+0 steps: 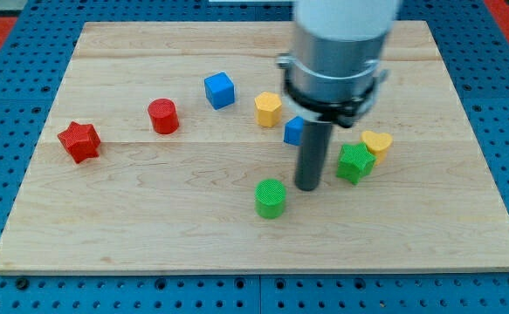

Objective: Push green star diagonally below red circle

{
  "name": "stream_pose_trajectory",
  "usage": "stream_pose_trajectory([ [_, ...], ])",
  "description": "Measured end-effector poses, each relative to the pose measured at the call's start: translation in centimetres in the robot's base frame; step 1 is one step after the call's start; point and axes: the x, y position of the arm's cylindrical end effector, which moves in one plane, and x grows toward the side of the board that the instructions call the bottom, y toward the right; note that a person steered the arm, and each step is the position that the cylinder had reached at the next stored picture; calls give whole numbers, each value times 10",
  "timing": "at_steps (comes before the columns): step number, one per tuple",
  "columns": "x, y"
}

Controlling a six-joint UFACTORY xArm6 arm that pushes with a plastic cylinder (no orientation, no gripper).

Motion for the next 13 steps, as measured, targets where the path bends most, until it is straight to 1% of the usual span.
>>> stream_pose_trajectory([
  [1,13,45],
  [2,12,118],
  [3,1,105],
  [4,-18,82],
  [6,-20,8],
  [7,-20,18],
  [8,-17,50],
  [10,-25,75],
  [11,-47,75],
  [12,-68,59],
  [13,-71,44],
])
